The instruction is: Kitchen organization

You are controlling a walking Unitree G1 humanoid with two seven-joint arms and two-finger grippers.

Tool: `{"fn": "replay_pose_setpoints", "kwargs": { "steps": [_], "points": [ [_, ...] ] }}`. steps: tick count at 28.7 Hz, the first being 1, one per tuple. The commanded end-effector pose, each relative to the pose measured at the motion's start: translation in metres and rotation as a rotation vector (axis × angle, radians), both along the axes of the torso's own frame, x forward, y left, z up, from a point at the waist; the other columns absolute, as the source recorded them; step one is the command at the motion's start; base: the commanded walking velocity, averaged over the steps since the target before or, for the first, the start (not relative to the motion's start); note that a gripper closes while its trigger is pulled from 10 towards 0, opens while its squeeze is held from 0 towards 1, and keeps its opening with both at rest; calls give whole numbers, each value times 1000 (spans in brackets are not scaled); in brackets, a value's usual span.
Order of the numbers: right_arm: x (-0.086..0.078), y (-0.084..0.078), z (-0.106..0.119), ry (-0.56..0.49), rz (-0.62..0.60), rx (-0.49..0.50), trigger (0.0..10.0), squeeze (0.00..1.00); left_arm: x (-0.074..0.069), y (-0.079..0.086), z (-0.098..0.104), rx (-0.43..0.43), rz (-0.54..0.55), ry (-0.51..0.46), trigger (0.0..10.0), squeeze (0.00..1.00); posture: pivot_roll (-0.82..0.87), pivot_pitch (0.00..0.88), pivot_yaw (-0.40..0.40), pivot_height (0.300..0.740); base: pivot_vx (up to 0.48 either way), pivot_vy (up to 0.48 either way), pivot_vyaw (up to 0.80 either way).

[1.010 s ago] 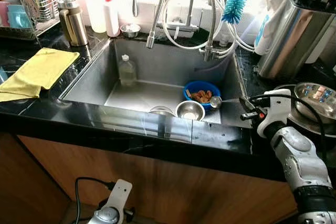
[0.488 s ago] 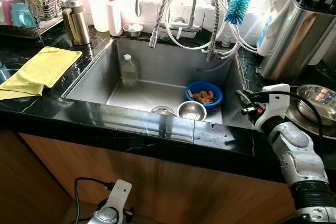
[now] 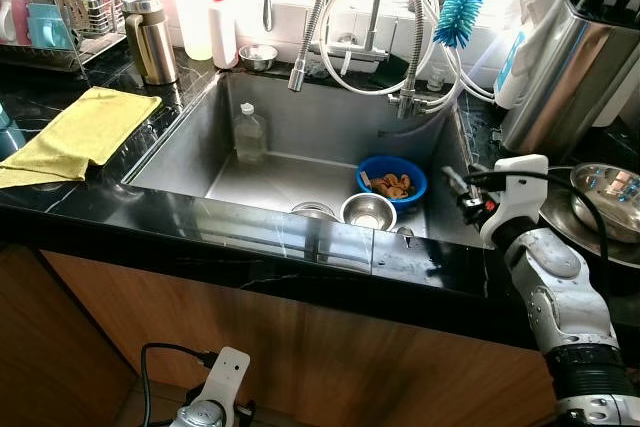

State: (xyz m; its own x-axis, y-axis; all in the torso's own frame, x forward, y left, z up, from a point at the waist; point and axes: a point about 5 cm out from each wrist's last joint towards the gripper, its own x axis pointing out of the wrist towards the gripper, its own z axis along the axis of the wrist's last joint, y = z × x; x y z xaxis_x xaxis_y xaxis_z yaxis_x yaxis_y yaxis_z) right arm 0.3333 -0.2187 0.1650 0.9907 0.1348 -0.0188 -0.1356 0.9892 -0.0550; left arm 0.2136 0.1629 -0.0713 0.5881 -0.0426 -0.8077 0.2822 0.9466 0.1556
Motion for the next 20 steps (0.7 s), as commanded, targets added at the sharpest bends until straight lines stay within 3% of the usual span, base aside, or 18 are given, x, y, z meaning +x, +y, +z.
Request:
{"fn": "replay_pose_setpoints", "kwargs": {
  "steps": [1, 4, 7, 10, 15, 20],
  "points": [
    [-1, -7, 11, -12, -55, -12, 10000, 0, -1, 1, -1, 0, 13, 9, 10000, 0, 59, 0, -82, 736, 0, 0, 0],
    [-9, -23, 26, -14, -173, 14, 10000, 0, -1, 3, 0, 2, 11, 11, 10000, 0, 50, 2, -80, 736, 0, 0, 0],
    [-12, -29, 31, 15, -238, 32, 10000, 0, -1, 3, 0, 2, 6, 12, 10000, 0, 38, 5, -77, 736, 0, 0, 0],
    [-17, -32, 30, 66, -291, 2, 10000, 0, -1, 3, -1, 2, 2, 14, 10000, 0, 33, 10, -76, 736, 0, 0, 0],
    [-29, -42, 18, 163, -374, 31, 10000, 0, -1, 1, -1, -1, 1, 14, 10000, 0, 29, 21, -78, 736, 0, 0, 0],
    [-36, -46, 11, 201, -391, 36, 10000, 0, -1, 0, -1, -2, -1, 16, 10000, 0, 25, 25, -77, 736, 0, 0, 0]
  ]
}}
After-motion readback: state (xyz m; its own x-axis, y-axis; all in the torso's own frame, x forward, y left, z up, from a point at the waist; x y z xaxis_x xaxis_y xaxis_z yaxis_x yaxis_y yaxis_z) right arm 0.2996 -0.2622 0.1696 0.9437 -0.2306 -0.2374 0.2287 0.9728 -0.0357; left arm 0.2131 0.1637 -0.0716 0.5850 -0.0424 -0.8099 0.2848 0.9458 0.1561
